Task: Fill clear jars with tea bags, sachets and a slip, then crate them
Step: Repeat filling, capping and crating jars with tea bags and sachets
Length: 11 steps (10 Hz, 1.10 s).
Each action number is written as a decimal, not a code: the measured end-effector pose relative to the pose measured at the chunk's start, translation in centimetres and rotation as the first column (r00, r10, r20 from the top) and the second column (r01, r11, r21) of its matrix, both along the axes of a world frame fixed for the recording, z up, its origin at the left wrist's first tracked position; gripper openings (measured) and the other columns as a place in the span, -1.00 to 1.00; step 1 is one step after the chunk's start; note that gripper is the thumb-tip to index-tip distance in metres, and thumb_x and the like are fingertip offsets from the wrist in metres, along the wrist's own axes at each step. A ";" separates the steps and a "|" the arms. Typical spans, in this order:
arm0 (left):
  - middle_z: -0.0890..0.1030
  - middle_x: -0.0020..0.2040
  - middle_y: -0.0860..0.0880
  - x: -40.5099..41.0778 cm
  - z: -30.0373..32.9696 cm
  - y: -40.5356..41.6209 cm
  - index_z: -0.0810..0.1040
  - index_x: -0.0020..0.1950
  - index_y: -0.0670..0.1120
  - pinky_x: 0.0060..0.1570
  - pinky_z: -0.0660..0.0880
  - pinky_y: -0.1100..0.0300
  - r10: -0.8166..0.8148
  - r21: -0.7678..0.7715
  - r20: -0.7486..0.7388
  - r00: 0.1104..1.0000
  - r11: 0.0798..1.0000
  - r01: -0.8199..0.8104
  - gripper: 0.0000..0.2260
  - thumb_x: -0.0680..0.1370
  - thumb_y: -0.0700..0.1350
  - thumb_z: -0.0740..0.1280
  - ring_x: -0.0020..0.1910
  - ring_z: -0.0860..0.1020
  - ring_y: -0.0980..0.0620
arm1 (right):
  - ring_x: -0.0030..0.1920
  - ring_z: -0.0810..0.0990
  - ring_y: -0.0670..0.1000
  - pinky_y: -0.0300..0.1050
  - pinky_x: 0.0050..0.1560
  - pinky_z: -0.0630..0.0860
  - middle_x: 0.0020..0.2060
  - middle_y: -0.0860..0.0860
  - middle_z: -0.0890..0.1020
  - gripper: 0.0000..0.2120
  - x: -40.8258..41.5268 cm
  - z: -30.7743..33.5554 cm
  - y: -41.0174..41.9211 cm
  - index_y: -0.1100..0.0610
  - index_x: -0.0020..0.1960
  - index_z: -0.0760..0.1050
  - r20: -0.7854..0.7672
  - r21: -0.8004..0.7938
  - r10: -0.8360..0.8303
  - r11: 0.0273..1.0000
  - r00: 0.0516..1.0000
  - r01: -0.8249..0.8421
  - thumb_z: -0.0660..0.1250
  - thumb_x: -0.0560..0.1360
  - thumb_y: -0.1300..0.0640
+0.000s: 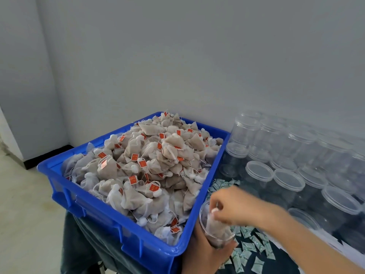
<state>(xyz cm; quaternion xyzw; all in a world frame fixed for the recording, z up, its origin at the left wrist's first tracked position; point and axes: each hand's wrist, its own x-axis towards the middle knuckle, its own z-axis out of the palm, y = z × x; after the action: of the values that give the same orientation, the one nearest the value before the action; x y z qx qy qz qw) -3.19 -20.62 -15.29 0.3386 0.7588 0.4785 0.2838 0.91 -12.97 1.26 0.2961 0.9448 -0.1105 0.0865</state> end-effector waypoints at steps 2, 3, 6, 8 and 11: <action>0.21 0.49 0.03 -0.1 -1.5 0.5 -0.15 0.53 0.14 -0.10 0.11 0.52 0.063 0.074 -0.048 0.997 0.995 -0.059 0.01 0.28 0.34 0.39 0.43 0.28 0.06 | -0.43 0.25 0.02 -0.18 -0.48 0.13 -0.39 0.05 0.26 -0.89 -1.5 -2.9 -0.8 0.20 -0.17 0.33 0.150 0.274 0.043 0.958 0.988 -0.084 0.16 0.52 0.32; 0.21 0.49 0.04 -0.3 -1.8 0.6 -0.15 0.52 0.15 -0.08 0.10 0.52 0.040 0.046 -0.052 0.998 0.998 -0.037 0.01 0.29 0.35 0.40 0.42 0.29 0.05 | -0.43 0.23 -0.01 -0.18 -0.48 0.12 -0.40 0.04 0.26 -0.90 -1.5 -2.9 -0.5 0.21 -0.15 0.38 0.158 0.250 0.008 0.967 0.987 -0.048 0.17 0.54 0.29; 0.20 0.42 0.24 -0.5 -1.8 0.9 -0.06 0.47 0.16 0.42 0.12 0.33 0.043 0.279 -0.258 0.965 0.960 0.032 -0.06 0.28 0.34 0.42 0.45 0.18 0.27 | -0.15 0.54 -0.04 -0.21 -0.20 0.42 -0.09 0.00 0.60 -0.85 0.4 -1.1 -0.3 0.07 0.05 0.55 -0.087 0.117 -0.030 0.992 0.996 0.040 0.24 0.54 0.09; 0.38 0.34 0.21 -0.6 -1.0 0.7 0.16 0.50 0.07 0.33 0.37 0.18 0.139 0.504 -0.247 0.959 0.864 0.004 -0.06 0.22 0.11 0.56 0.36 0.36 0.24 | -0.35 0.59 -0.20 -0.34 -0.29 0.52 -0.29 -0.10 0.62 -0.94 0.0 2.3 0.0 -0.02 -0.10 0.54 -0.610 -0.193 -0.171 0.979 0.774 0.064 0.35 0.50 0.00; 0.39 0.35 0.20 -0.5 -1.8 0.8 0.17 0.49 0.07 0.33 0.40 0.13 0.109 0.449 -0.160 0.981 0.893 -0.026 -0.02 0.19 0.28 0.55 0.36 0.37 0.26 | -0.26 0.62 -0.13 -0.12 -0.15 0.60 -0.14 -0.11 0.65 -0.82 3.3 -3.1 5.3 -0.03 0.14 0.53 -0.504 -0.057 -0.323 0.938 0.801 0.343 0.24 0.57 0.10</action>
<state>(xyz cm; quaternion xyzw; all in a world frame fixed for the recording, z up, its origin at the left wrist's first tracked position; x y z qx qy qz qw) -3.72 -19.78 -17.10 0.4099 0.6636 0.6158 0.1119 4.18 -7.66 -1.80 0.4194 0.8690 -0.1803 -0.1908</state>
